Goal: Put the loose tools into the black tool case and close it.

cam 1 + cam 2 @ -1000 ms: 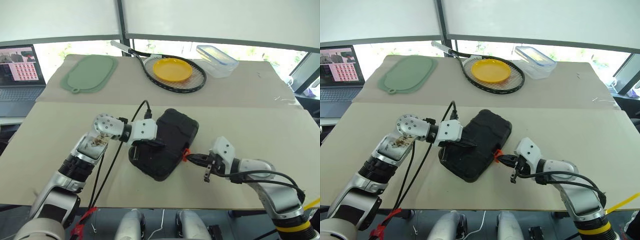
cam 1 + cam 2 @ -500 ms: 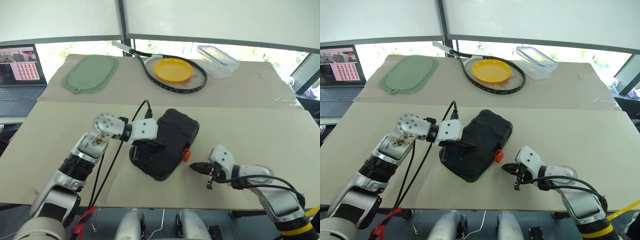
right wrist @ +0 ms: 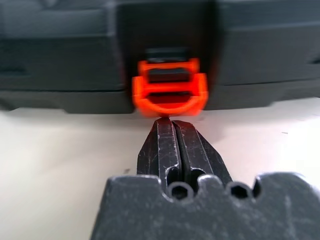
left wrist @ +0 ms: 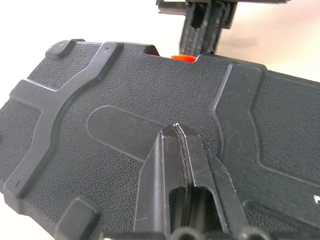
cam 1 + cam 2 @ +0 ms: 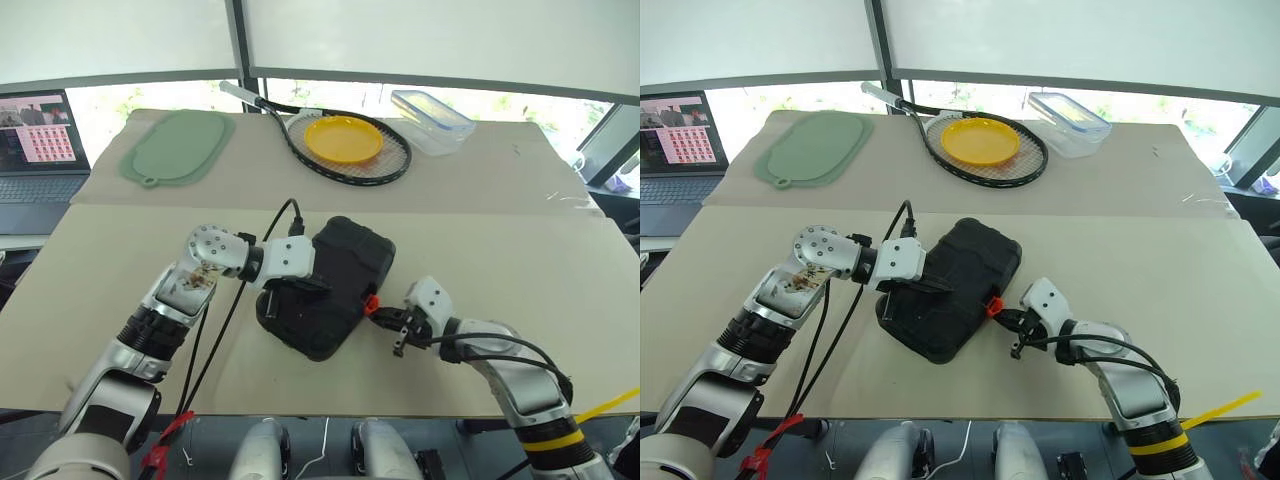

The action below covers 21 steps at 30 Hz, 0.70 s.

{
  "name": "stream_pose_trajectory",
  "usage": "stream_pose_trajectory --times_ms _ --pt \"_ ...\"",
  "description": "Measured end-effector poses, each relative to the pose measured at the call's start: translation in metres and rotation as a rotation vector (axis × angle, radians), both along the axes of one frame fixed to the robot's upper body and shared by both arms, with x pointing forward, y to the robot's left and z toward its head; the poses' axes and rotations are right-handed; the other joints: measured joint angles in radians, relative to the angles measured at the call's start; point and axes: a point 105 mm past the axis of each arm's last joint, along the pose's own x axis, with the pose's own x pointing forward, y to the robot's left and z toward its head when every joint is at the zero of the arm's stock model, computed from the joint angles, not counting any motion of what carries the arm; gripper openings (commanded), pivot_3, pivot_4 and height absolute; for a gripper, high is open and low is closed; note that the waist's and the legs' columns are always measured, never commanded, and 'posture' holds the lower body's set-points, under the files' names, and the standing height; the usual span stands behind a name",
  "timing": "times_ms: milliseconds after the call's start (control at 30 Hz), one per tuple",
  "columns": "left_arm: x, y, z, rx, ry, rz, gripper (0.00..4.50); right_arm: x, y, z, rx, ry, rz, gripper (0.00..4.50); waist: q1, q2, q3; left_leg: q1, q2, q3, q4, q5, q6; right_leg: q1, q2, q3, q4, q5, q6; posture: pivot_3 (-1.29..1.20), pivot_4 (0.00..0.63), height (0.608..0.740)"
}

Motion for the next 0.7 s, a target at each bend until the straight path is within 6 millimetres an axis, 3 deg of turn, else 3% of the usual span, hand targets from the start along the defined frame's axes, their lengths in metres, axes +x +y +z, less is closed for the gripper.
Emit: stream_pose_trajectory --times_ms 200,300,400,500,600,667,700 --pt "0.0 -0.001 -0.001 -0.002 -0.001 0.001 0.0 -0.006 0.006 0.043 0.082 -0.114 0.044 0.03 0.0 0.0 0.0 0.0 0.001 0.0 0.0 0.0 0.0 0.0 0.0 0.0 0.0 0.0 0.0 0.0 0.15 0.738" --pt "0.0 -0.002 -0.001 -0.007 -0.004 -0.003 0.0 -0.013 0.013 0.045 0.085 -0.108 0.089 0.03 0.002 0.0 0.0 0.0 0.0 0.0 0.0 0.0 0.0 0.0 0.0 0.0 0.0 0.0 0.0 0.0 0.15 0.738" --pt "0.0 -0.003 -0.001 -0.009 -0.01 -0.008 0.0 -0.014 0.006 0.041 0.038 -0.091 0.083 0.03 0.004 0.0 0.0 0.0 -0.001 0.0 0.0 0.0 0.0 0.0 -0.001 0.0 -0.001 0.0 0.0 0.0 0.15 0.738" --pt "0.0 -0.003 -0.001 -0.009 -0.011 -0.009 0.0 -0.017 -0.003 0.036 0.009 -0.052 0.073 0.71 0.007 0.0 0.0 0.0 -0.001 0.0 0.0 0.0 0.0 0.0 -0.001 0.0 -0.001 0.0 0.0 0.0 0.15 0.738" --pt "0.0 -0.002 -0.002 -0.008 -0.009 -0.008 0.0 -0.022 -0.021 0.029 -0.047 0.002 0.057 1.69 0.013 0.0 0.0 0.0 -0.001 0.0 0.0 0.0 0.0 0.001 -0.001 0.0 -0.001 0.0 0.0 0.0 0.15 0.738" --pt "0.0 -0.002 -0.002 -0.006 -0.009 -0.006 0.0 -0.023 -0.021 0.027 -0.05 0.01 0.057 2.35 0.012 0.001 0.0 0.0 -0.001 0.0 0.0 0.0 0.0 0.001 0.0 0.0 -0.001 0.0 0.0 0.0 0.15 0.738" --pt "0.0 -0.002 -0.002 -0.007 -0.009 -0.006 0.0 -0.023 -0.019 0.024 -0.047 0.019 0.059 2.35 0.013 0.001 0.0 0.0 -0.001 0.0 0.0 0.0 0.0 0.001 0.0 0.0 -0.001 0.0 0.0 0.0 0.15 0.738"
